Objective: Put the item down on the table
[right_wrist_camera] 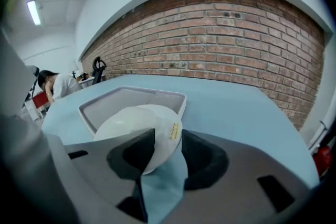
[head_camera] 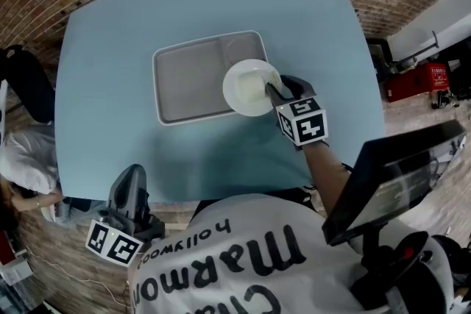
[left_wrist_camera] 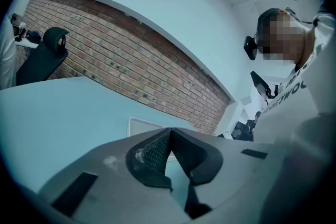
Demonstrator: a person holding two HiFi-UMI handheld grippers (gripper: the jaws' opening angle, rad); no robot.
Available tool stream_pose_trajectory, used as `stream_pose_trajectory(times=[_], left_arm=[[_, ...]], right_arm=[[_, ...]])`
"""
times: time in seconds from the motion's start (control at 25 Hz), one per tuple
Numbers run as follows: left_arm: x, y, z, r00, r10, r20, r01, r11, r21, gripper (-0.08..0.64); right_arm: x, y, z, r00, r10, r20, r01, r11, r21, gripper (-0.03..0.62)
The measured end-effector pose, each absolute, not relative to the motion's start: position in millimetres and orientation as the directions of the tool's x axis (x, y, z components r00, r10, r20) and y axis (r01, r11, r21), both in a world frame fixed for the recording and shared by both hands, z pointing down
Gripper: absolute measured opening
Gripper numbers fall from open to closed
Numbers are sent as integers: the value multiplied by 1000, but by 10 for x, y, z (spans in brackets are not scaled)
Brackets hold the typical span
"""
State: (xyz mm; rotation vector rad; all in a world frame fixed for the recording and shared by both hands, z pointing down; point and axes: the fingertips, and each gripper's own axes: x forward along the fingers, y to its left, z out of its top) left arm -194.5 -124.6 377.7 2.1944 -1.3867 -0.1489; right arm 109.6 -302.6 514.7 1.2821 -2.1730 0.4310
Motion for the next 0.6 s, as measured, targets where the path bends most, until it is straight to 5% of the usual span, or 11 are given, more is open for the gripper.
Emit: stream_pose_trajectory(times=[0.6], left_arm=[[-1945,-1288,3811,477,-860,182,-794,-332,510,8]], right_arm=[[1004,-2999,4996,-333,-721,607,-774,577,262,144]])
